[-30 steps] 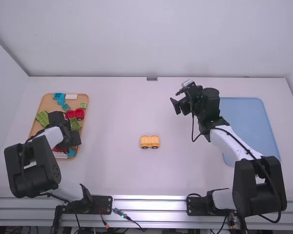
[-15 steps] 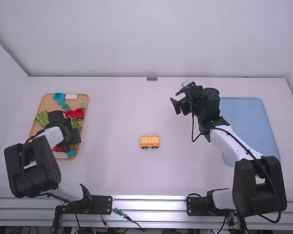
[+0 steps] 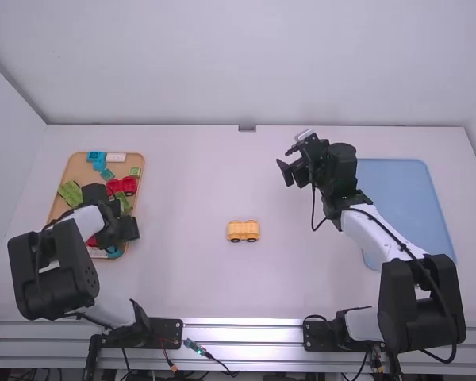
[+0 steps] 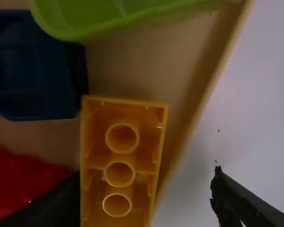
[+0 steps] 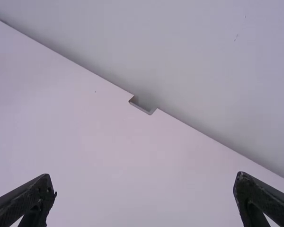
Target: Assemble lego blocks to make yellow taxi
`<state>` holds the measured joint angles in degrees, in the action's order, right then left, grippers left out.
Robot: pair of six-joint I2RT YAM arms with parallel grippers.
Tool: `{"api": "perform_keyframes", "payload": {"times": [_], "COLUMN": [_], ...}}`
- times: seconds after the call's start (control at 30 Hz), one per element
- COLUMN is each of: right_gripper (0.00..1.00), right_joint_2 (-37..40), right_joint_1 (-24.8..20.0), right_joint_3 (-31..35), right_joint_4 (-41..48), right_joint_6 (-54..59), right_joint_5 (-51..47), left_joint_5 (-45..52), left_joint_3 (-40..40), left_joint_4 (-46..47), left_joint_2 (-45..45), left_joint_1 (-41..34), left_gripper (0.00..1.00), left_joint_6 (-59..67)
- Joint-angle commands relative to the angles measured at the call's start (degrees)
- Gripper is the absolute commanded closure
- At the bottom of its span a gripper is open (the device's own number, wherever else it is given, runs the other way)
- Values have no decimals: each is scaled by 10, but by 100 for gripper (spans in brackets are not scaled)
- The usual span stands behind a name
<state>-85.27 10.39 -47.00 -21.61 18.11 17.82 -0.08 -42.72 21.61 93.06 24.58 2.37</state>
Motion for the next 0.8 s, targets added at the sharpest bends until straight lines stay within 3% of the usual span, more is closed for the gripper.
{"api": "perform_keyframes", "payload": {"times": [0.0, 0.27, 0.37, 0.6, 0.77], "right_gripper": [0, 0, 0, 0, 0], "right_joint_2": [10, 10, 10, 10, 10], "right_joint_1": [2, 2, 2, 2, 7], "right_joint_3": [-19, -19, -19, -19, -19], "right_joint_4": [-4, -12, -11, -10, -9], "right_joint_6": [-3, -3, -3, -3, -3], "right_joint_5": [3, 3, 3, 4, 3], "left_joint_5": [-30, -14, -8, -8, -10], "left_joint_3": [-10, -12, -11, -19, -18], "left_joint_4": [0, -13, -24, -18, -16], "left_joint_2": [6, 6, 6, 6, 0], "left_joint_1": [-2, -2, -2, -2, -2], "left_gripper": [30, 36, 48, 40, 41], "left_joint_6": [-14, 0, 0, 0, 0]}}
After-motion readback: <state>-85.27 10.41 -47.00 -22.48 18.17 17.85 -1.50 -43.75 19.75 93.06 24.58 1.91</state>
